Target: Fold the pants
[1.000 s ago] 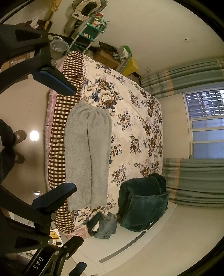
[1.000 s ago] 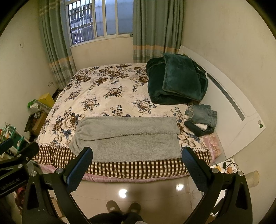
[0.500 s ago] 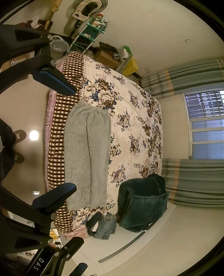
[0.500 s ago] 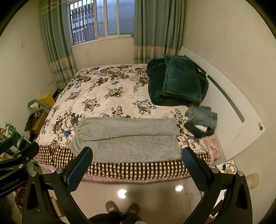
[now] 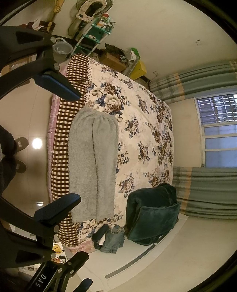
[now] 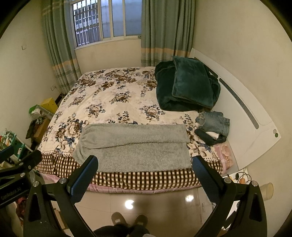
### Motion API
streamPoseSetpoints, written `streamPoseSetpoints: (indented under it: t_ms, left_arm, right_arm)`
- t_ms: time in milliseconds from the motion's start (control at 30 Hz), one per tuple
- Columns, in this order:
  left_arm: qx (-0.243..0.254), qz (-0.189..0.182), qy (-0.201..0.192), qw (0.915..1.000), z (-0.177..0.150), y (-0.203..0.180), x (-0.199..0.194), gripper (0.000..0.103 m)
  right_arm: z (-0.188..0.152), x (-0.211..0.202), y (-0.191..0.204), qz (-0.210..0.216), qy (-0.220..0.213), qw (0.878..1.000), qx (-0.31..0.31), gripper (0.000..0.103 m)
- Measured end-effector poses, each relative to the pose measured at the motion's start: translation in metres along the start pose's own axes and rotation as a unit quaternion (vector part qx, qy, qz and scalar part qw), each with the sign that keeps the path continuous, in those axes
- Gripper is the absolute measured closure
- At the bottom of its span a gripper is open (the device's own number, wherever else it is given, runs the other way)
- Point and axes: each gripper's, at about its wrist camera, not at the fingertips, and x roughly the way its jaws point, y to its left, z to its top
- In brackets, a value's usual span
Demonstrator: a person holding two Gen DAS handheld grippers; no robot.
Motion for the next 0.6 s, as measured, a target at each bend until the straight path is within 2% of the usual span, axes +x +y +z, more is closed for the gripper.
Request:
streamPoseSetpoints:
  t_ms: [333,500,600]
  left_arm:
    - [-0.004,0.0,0.002,1.0,-0.001,0.002,0.004,0.0]
    - [-0.012,0.008,-0.003,0.9999,0.003,-0.001,0.013,0.0]
    - [-0.019,0.033,-0.017,0.9991,0.014,-0.003,0.028,0.0]
  right_arm:
    - [0.002,0.006,0.0,0.003,0.004,1.0,-0.001,0.0]
    - [0.0,0.032,-0.022,0.003,0.009,1.0,0.005,0.0]
    - [0.008,0.057,-0.037,-0.006,0.009,1.0,0.016,0.0]
